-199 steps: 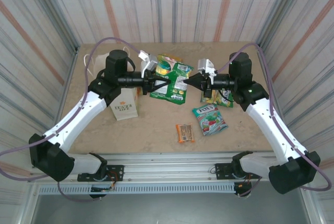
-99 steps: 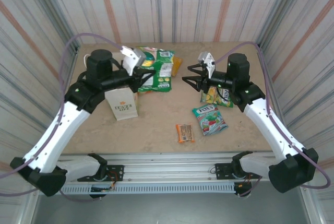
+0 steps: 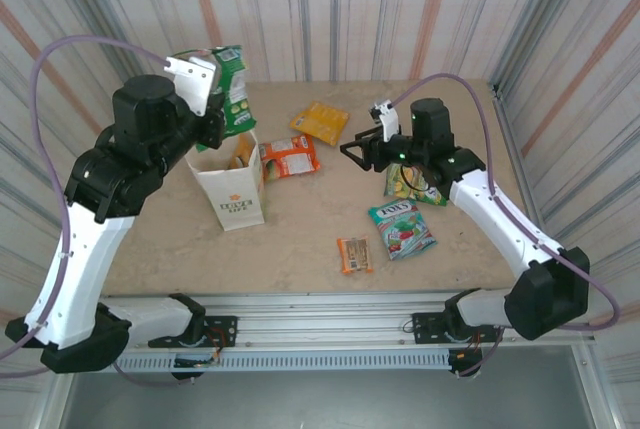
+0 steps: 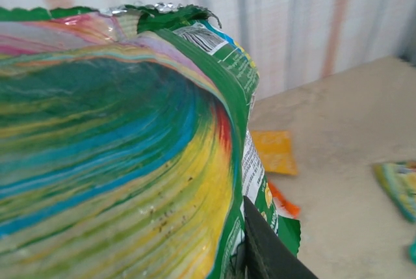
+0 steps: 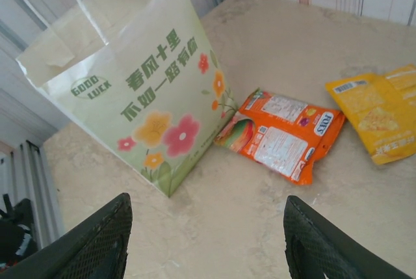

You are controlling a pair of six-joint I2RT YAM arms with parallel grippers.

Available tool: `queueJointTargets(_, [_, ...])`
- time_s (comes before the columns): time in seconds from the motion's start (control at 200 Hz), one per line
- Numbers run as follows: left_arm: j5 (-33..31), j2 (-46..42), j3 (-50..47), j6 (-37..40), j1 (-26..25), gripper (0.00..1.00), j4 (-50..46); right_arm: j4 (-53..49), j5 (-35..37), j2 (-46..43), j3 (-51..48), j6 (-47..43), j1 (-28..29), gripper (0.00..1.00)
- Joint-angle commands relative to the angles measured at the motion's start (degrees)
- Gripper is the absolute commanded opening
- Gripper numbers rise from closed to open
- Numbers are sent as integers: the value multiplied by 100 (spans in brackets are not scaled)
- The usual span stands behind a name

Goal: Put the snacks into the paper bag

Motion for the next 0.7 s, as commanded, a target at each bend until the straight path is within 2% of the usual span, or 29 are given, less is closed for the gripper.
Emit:
queueJointTargets(0.0, [-1049, 149, 300, -341, 163, 4, -634, -268, 114, 147, 275, 329, 68, 63])
queueJointTargets(0.241, [-695, 614, 314, -928, 857, 5, -1523, -335, -10, 369, 390, 574, 138, 63])
queueJointTargets(0.491, [114, 959, -139, -1011, 1201, 7, -1465, -706, -2, 525, 535, 668, 156, 63])
queueJointTargets(0.696, [614, 1352, -170, -1018, 1268, 9, -1609, -985, -25, 700, 682, 806, 165, 63])
